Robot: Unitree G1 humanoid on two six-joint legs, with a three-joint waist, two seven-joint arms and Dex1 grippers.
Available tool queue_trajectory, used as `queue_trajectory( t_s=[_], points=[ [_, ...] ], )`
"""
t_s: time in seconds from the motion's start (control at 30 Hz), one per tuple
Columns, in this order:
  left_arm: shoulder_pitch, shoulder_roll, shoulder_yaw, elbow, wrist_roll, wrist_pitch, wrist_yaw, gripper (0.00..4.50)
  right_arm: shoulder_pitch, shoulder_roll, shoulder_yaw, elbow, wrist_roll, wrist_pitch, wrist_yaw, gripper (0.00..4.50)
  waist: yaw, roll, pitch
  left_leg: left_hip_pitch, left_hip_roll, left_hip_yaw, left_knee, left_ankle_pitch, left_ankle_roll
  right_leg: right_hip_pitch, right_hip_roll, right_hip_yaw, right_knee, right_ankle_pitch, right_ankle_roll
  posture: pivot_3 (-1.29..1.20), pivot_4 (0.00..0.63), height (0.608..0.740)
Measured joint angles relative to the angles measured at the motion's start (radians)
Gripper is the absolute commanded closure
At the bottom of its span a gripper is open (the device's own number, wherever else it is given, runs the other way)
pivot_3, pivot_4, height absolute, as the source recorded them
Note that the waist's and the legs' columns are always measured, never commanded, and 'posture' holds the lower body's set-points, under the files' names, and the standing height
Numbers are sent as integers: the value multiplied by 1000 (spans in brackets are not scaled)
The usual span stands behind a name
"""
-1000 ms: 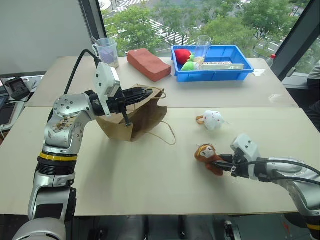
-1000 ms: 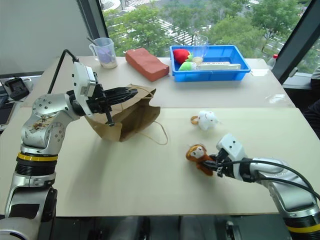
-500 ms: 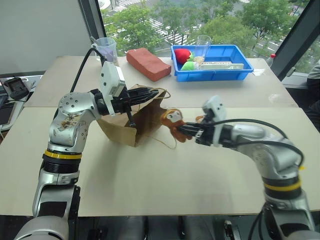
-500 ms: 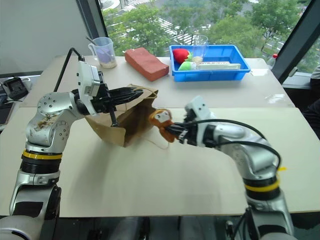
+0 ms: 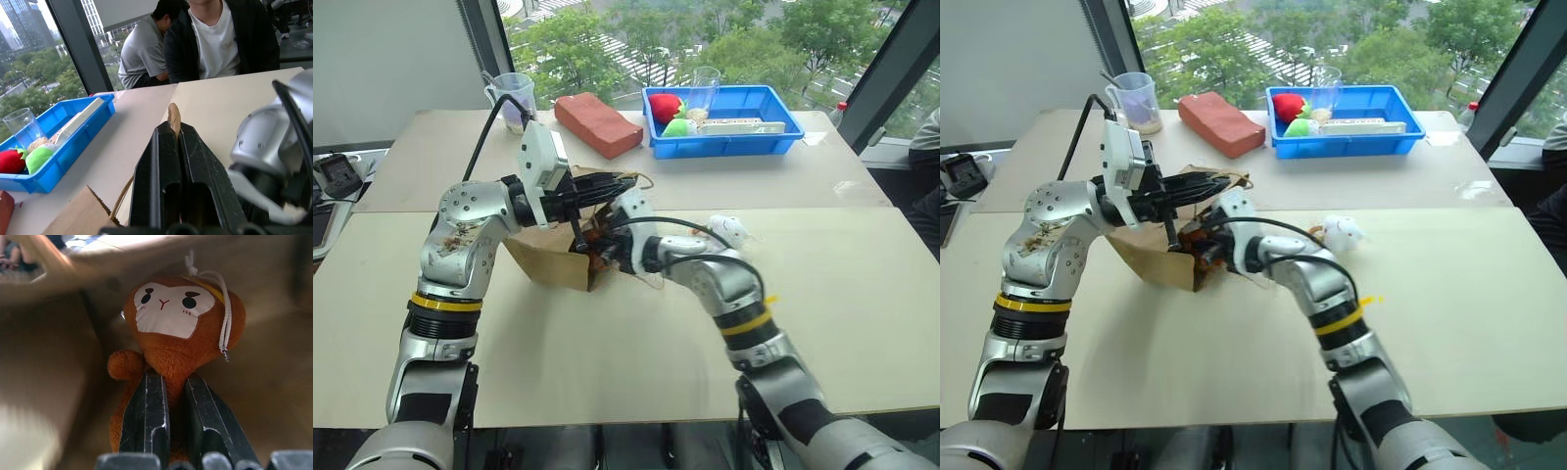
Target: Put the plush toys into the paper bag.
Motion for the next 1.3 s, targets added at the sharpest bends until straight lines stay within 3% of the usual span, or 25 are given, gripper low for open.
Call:
queue_trajectory(
  t_s=[0.07,0.2,0.23,0.4,0.7,0.9,1.03,1.23,1.3],
  points=[
    [-4,0,0,0,0,0,0,4500,0,22,4,41,-25,-46,-2,3453,1,0,0,0,0,0,0,0,0,0,0,0,0,0,0,0,150,740],
    [-6,0,0,0,0,0,0,4500,4,54,-18,71,-27,-100,2,2204,-1,0,0,0,0,0,0,0,-1,0,0,0,0,0,0,0,150,740],
    [-6,0,0,0,0,0,0,4500,4,56,-28,70,-26,-108,10,1715,-3,0,0,0,0,0,0,0,-1,-1,0,0,1,0,0,0,150,740],
    [-7,0,-1,5,1,-3,-1,4500,60,-14,-51,-8,-16,-112,72,78,0,0,0,0,0,-1,0,0,0,0,0,0,1,0,0,0,150,740],
    [-15,2,-5,26,3,-14,-10,4500,191,-274,-170,-243,41,-73,161,28,3,0,0,0,0,0,0,0,1,0,0,0,0,0,0,0,150,740],
    [-14,12,-2,27,3,-26,-14,4500,209,-485,-280,-193,-48,-168,129,28,8,0,0,1,0,2,0,-1,1,2,0,0,-1,0,0,0,150,740],
    [-13,12,-2,26,3,-26,-13,4500,211,-538,-282,-40,-131,-250,104,28,6,0,0,1,0,2,0,-1,1,2,0,1,-1,0,0,0,150,740],
    [-13,12,-2,26,3,-26,-13,4500,207,-520,-285,97,-133,-235,121,28,3,0,0,1,1,3,0,-1,1,2,0,2,-1,0,0,0,150,740],
    [-13,12,-2,26,3,-26,-12,4500,201,-515,-289,105,-116,-220,130,562,4,0,0,1,1,2,0,-1,1,2,0,2,-1,0,0,0,150,740]
  ],
)
